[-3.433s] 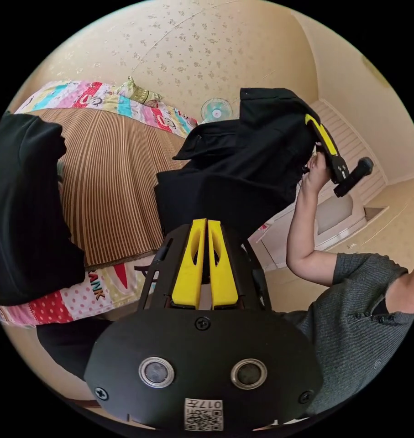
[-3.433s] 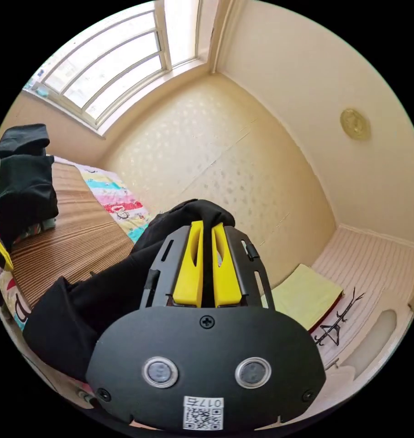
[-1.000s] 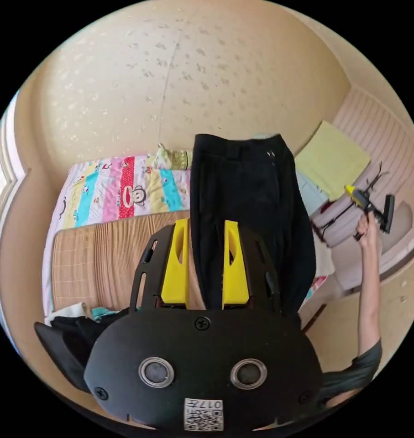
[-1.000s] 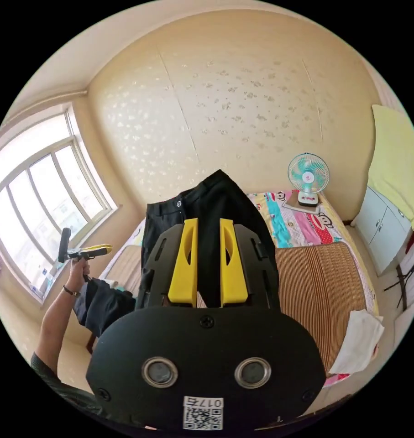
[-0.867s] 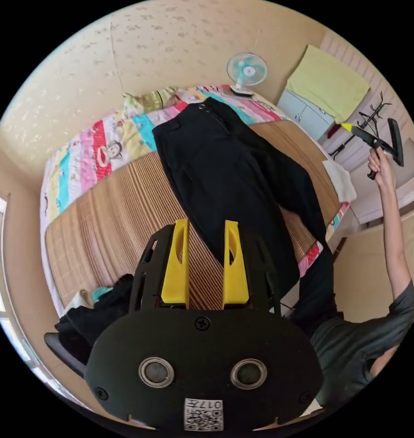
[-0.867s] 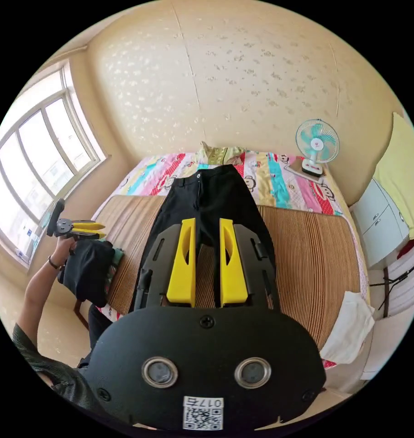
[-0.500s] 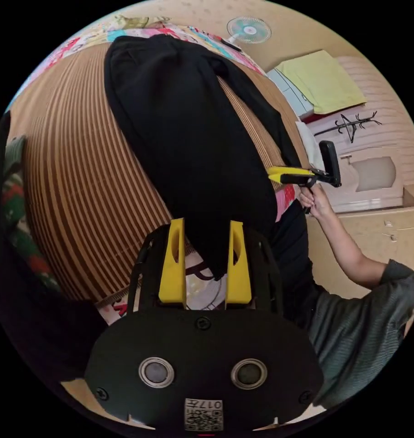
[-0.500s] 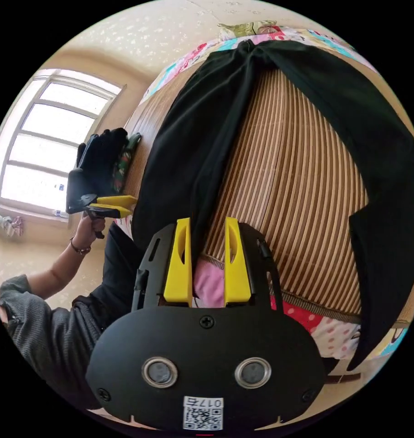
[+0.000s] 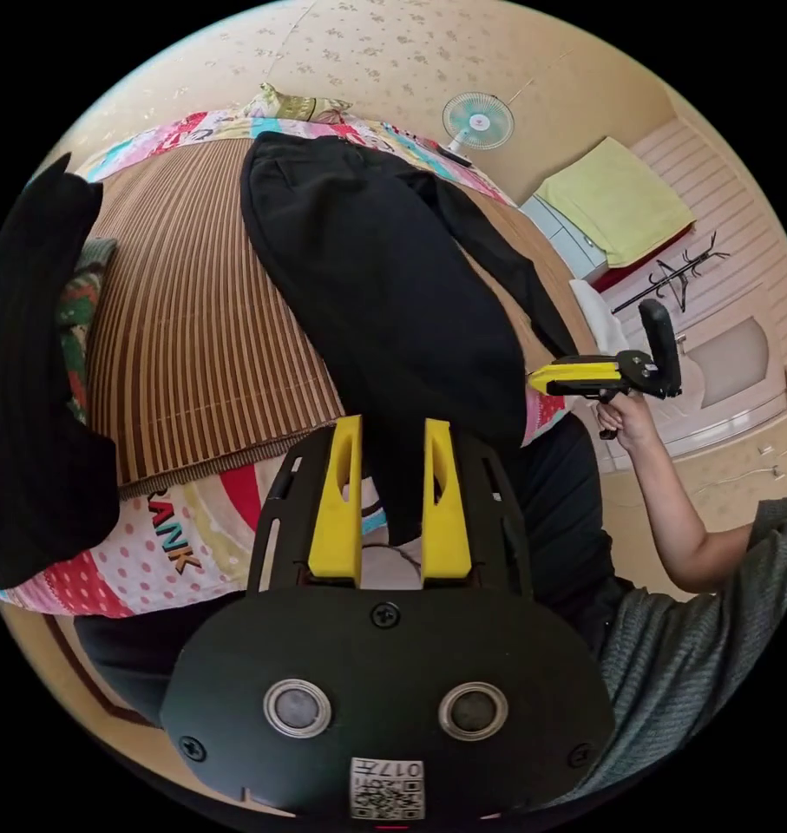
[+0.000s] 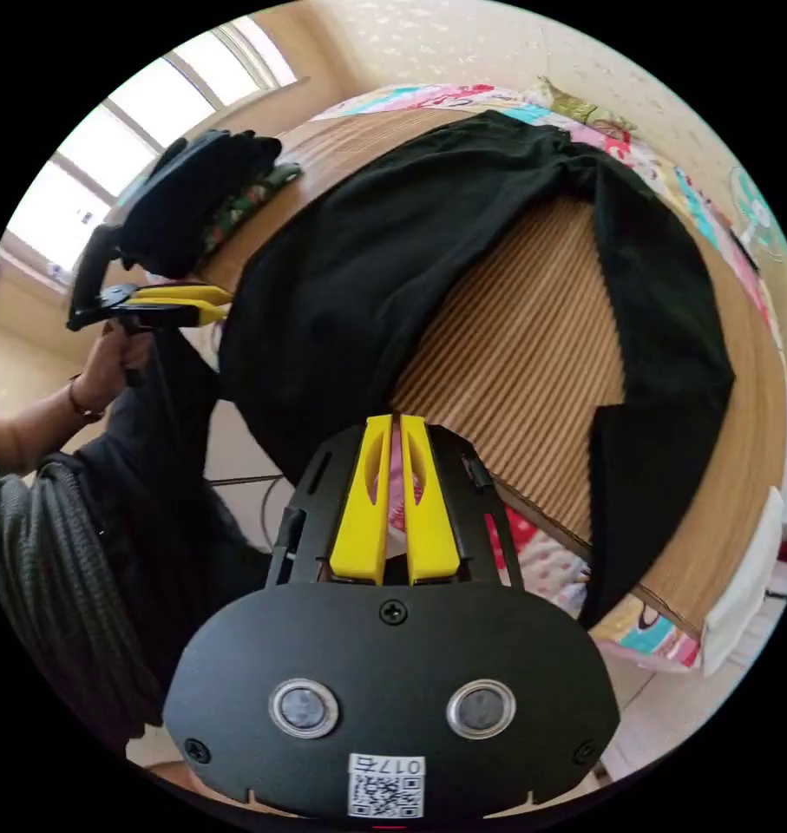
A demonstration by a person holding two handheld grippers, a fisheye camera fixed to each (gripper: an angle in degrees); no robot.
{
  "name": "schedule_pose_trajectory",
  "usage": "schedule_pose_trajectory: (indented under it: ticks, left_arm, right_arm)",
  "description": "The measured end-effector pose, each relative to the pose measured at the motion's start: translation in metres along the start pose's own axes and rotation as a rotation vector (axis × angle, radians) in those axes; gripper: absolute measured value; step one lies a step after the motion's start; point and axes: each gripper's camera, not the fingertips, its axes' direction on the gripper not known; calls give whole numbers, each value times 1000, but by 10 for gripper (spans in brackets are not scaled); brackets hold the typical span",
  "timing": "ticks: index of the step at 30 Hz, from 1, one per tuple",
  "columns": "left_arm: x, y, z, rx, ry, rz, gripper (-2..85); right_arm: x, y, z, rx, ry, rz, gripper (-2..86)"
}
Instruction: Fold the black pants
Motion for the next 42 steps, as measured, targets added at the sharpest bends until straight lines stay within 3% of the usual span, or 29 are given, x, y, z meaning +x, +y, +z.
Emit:
schedule_pose_trajectory:
  ticks: [2,4,6,8,10,12,15,17,18,20,23,25,27,29,32,35,42]
  left_arm:
    - [-10,11,-17,45,32,-47,75]
    - [-16,22,-33,83,48,-74,73]
    - [-16,28,-47,98,56,-50,69]
    - [-14,28,-49,67,39,-18,67]
    - [-12,29,-51,36,50,-8,68]
    - [-7,35,-62,52,124,33,71]
    - [-4,44,-77,52,150,60,72]
    - [-5,47,-84,34,139,64,72]
    - [-8,49,-91,34,140,61,71]
    - [-14,53,-104,54,161,51,71]
    - [-27,60,-123,89,208,13,71]
    - [-33,63,-130,90,231,-2,72]
    - [-37,67,-137,74,244,-4,71]
    - [-38,70,-142,62,244,-2,71]
    - [-39,76,-153,57,245,-6,71]
    - [-42,80,-164,60,253,-15,69]
    - [-36,88,-182,56,281,-6,69]
  right_arm:
    - [34,41,-55,184,262,126,26]
    - [61,66,-76,251,330,163,33]
    - [90,79,-76,195,294,158,61]
    - [134,87,-56,3,214,201,138]
    - [161,105,-69,43,107,228,143]
    - [200,117,-89,68,23,330,109]
    - [290,127,-141,36,-292,447,42]
    - [356,168,-230,420,-743,444,35]
    - [372,183,-252,542,-862,437,33]
    - [426,255,-310,964,-1222,467,28]
    - [470,347,-324,1296,-1445,555,24]
    - [488,399,-314,1368,-1462,625,22]
    - [502,451,-297,1305,-1396,761,21]
    - [513,519,-279,1051,-1136,1065,19]
    - [524,571,-283,711,-756,1303,18]
    - [536,608,-309,729,-589,1431,30]
    - [593,574,-296,704,-842,1266,146]
